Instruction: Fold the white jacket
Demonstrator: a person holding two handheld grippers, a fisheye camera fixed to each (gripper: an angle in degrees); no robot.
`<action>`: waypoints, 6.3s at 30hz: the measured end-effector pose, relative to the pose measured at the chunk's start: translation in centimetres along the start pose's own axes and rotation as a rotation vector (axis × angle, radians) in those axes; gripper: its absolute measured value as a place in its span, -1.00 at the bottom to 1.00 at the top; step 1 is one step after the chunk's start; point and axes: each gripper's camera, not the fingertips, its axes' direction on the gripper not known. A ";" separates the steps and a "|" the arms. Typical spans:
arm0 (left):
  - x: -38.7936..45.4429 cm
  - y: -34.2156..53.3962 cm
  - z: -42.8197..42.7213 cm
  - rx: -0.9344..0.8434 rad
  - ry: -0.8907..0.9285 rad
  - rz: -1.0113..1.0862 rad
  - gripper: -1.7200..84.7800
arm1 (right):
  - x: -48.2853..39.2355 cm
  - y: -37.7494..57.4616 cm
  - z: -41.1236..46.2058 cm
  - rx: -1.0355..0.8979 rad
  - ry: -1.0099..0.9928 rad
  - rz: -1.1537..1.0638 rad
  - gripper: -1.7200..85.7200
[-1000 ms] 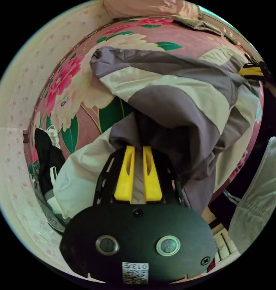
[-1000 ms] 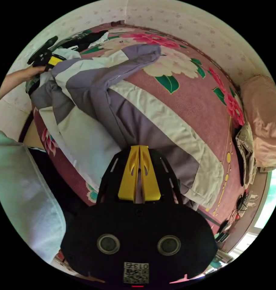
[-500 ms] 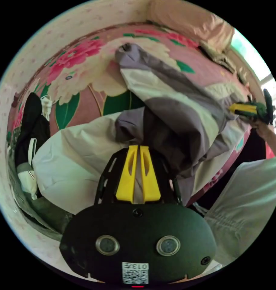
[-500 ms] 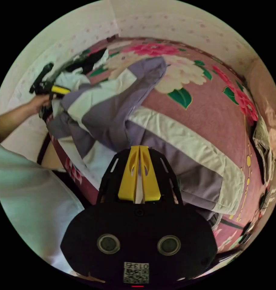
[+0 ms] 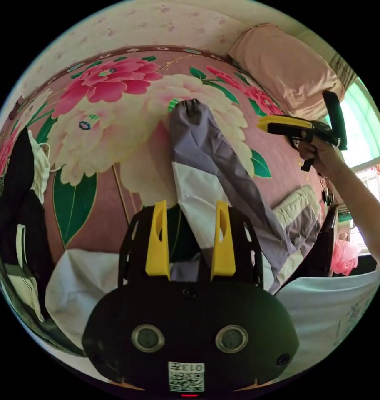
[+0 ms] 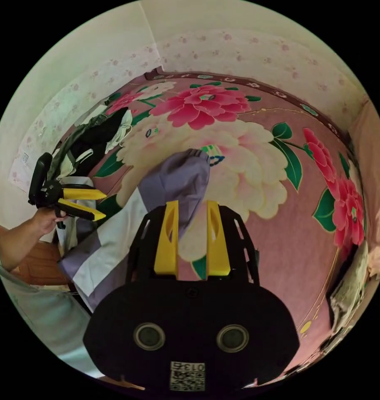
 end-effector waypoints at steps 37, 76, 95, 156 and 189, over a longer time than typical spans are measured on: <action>11.4 8.8 -17.9 0.266 0.286 0.928 -0.47 | -15.3 31.4 -63.2 0.747 0.047 -0.177 -0.89; 25.3 10.5 -6.1 -0.029 -0.281 0.715 -0.75 | -3.0 40.0 -37.8 0.209 0.529 0.406 -0.82; 18.8 13.0 -2.9 -0.091 -0.257 0.478 -0.96 | -18.7 24.6 -26.0 0.176 0.133 0.221 -0.95; 15.8 16.9 -11.0 0.217 -0.219 0.336 -0.97 | -16.4 31.8 -25.3 0.072 0.310 0.402 -0.96; 35.3 22.5 0.5 -0.009 -0.468 0.566 -0.96 | -16.1 46.3 -20.6 -0.063 0.300 0.283 -0.96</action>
